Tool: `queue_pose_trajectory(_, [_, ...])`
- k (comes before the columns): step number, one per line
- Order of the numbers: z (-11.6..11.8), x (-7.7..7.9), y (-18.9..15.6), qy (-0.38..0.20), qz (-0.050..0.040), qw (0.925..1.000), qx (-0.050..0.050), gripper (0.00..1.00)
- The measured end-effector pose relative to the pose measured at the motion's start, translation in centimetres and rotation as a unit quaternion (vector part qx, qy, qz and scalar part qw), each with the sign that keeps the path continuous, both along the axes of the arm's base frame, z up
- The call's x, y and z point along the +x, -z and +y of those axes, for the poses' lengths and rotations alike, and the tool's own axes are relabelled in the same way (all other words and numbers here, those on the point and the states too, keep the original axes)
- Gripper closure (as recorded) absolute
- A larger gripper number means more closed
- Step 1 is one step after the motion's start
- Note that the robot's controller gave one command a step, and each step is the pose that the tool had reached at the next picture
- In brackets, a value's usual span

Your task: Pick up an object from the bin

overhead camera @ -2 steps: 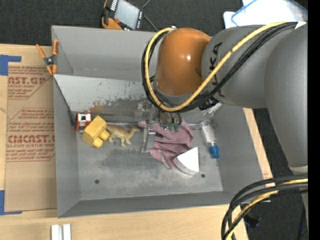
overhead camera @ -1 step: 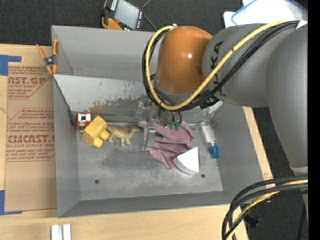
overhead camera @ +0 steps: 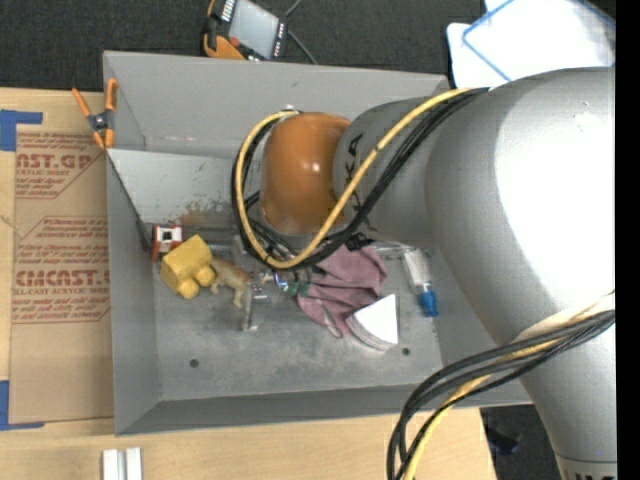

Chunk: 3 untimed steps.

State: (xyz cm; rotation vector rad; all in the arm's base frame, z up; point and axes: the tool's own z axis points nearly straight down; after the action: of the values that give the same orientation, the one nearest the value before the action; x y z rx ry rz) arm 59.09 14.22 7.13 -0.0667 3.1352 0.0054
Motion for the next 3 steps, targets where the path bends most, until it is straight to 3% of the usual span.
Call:
queue_pose_trajectory(1, [0.2,-0.16,0.0,0.025,-0.0043,0.9997,0.001,0.0])
queue_pose_trajectory(2, [0.05,0.14,-0.12,0.002,-0.0031,1.0,0.001,0.0])
queue_pose_trajectory(3, [0.19,0.02,-0.1,0.017,-0.0052,0.9998,0.001,0.0])
